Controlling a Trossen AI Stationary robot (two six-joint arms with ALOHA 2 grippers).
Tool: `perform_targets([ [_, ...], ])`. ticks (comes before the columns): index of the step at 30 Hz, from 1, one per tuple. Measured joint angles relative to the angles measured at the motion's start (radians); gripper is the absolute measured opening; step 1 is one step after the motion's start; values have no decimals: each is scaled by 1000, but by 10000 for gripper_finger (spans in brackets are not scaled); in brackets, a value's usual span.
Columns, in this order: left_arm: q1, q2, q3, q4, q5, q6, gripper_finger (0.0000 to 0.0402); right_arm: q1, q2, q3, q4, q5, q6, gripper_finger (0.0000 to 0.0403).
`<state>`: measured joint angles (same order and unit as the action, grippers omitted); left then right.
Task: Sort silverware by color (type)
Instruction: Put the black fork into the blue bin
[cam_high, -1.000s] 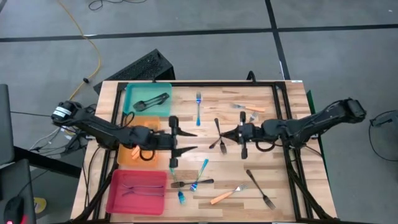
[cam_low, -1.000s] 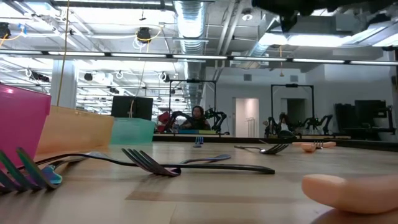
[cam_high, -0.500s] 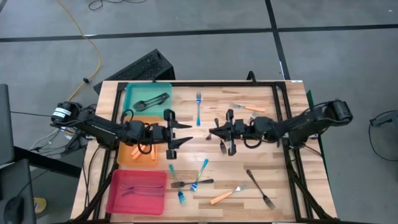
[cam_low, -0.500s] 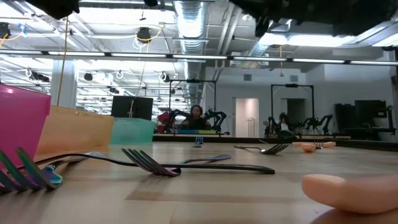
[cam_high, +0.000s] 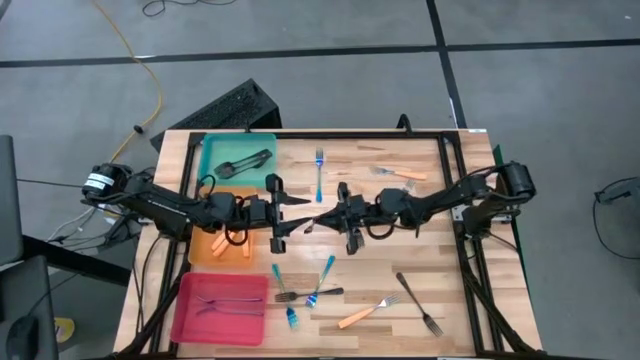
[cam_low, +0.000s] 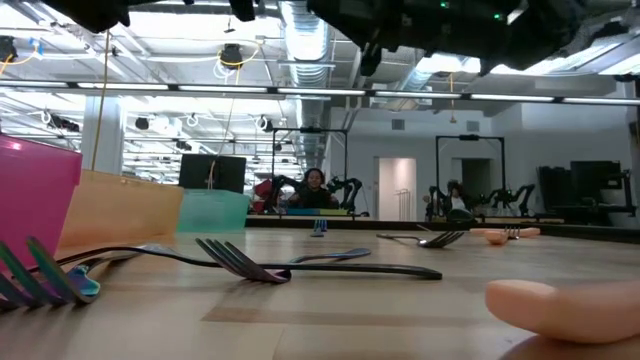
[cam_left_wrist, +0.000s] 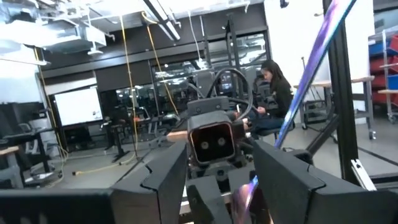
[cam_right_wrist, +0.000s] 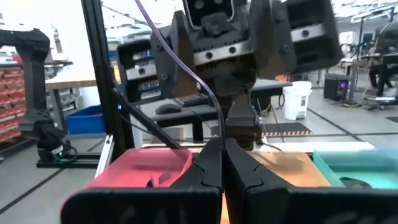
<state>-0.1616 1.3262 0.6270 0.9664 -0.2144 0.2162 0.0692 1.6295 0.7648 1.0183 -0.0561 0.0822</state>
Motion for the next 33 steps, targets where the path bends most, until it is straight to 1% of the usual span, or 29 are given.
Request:
perform_targets([
  [2, 0, 0, 0, -10, 19, 2, 173, 0, 14, 18, -20, -3, 0, 19],
  [7, 0, 0, 0, -25, 19, 1, 173, -6, 13, 61, -82, -22, -10, 19],
  [10, 0, 0, 0, -31, 19, 4, 173, -14, 1, 63, -96, -54, -26, 19],
  [20, 0, 0, 2, -32, 19, 5, 173, -2, -88, 64, -147, -54, -90, 19],
  [29, 2, 0, 1, -35, 16, 8, 173, -29, -86, 64, -156, -67, -83, 20],
  [33, 1, 0, 0, -39, 33, 6, 173, -31, -87, 65, -161, -83, -79, 20],
])
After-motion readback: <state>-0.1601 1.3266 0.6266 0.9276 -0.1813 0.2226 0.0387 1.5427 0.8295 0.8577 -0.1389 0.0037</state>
